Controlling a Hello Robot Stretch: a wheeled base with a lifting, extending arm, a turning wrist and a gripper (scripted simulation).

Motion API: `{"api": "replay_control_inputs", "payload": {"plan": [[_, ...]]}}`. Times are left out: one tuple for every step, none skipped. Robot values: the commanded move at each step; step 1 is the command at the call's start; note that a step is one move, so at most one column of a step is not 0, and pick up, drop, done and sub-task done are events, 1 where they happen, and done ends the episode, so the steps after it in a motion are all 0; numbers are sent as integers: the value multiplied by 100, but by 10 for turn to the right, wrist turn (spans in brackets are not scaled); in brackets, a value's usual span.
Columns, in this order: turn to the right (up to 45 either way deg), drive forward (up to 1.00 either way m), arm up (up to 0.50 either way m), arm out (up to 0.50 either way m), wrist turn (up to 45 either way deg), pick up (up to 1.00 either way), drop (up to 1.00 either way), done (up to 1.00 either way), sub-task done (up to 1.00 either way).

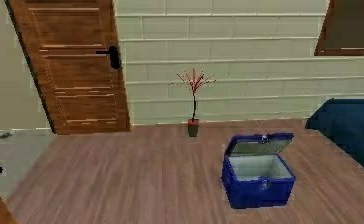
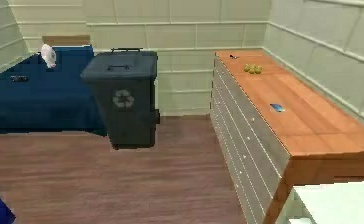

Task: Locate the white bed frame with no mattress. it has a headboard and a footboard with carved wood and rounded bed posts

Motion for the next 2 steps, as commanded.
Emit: {"api": "replay_control_inputs", "payload": {"plan": [[0,75,0,0,0,0,0,0,0],[-390,0,0,0,0,0,0,0,0]]}}
